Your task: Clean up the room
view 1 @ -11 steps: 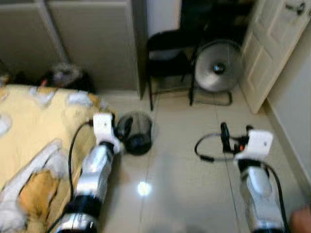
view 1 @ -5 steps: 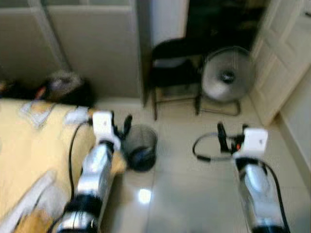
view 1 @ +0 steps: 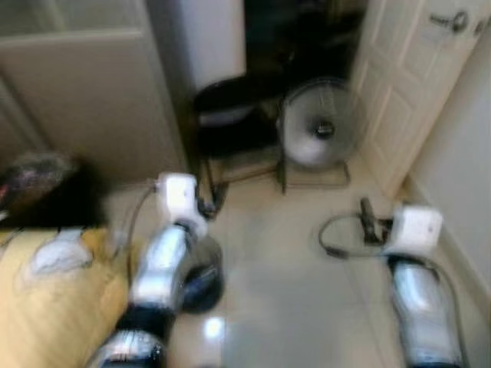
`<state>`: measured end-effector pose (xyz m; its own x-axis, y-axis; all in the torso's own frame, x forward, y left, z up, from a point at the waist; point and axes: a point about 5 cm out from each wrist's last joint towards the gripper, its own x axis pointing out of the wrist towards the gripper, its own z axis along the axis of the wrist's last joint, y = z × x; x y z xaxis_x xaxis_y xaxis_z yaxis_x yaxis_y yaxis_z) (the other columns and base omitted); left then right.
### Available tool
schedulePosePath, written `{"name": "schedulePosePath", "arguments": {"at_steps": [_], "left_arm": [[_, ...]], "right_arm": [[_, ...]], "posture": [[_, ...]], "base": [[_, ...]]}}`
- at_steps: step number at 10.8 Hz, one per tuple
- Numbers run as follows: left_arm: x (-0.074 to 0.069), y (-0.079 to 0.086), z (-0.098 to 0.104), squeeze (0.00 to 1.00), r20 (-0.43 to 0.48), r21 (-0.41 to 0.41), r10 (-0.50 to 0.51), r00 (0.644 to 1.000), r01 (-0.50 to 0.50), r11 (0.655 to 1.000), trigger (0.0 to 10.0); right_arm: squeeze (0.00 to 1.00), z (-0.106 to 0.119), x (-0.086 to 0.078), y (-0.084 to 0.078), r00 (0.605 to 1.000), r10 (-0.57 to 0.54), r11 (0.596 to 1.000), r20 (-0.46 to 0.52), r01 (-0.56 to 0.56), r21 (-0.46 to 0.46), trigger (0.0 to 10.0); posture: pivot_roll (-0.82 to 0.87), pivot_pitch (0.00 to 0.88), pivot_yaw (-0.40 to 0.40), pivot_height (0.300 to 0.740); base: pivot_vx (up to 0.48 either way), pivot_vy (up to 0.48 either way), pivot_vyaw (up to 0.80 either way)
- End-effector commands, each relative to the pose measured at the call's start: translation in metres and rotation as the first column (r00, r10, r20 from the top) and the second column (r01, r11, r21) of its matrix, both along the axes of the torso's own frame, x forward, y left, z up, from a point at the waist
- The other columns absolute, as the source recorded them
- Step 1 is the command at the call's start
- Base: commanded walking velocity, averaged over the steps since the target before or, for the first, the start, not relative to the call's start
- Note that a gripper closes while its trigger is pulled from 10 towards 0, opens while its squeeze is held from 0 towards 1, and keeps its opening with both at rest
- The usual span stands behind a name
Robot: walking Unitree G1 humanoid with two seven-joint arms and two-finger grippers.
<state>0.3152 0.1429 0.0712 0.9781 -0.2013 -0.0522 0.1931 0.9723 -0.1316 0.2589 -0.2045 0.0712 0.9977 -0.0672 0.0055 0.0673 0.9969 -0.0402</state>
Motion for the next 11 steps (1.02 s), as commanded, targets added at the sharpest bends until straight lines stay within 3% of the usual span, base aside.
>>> {"name": "schedulePosePath", "arguments": {"at_steps": [1,4,11], "left_arm": [[0.004,-0.013,0.006,0.0,0.016,-0.011,-0.036,0.999,0.037,0.999,10.0],[0.004,-0.004,0.001,0.0,-0.027,-0.068,0.028,0.999,-0.029,0.997,10.0],[-0.002,0.0,0.0,0.0,-0.016,-0.034,0.035,0.999,-0.035,0.999,10.0]], "right_arm": [[0.33,0.003,-0.001,-0.01,1.0,-0.026,1.0,0.006,0.026,-0.015,10.0],[0.33,0.003,-0.004,-0.009,0.999,-0.029,1.0,0.017,0.029,-0.006,10.0],[0.33,-0.005,-0.008,-0.002,1.0,-0.015,1.0,0.006,0.015,0.009,10.0]], "posture": [[-0.24,0.0,0.076,0.74],[-0.23,0.0,0.074,0.74],[-0.2,0.0,0.063,0.74]], "base": [[0.48,0.0,-0.69],[0.48,0.0,0.0],[0.474,0.0,0.0]]}}
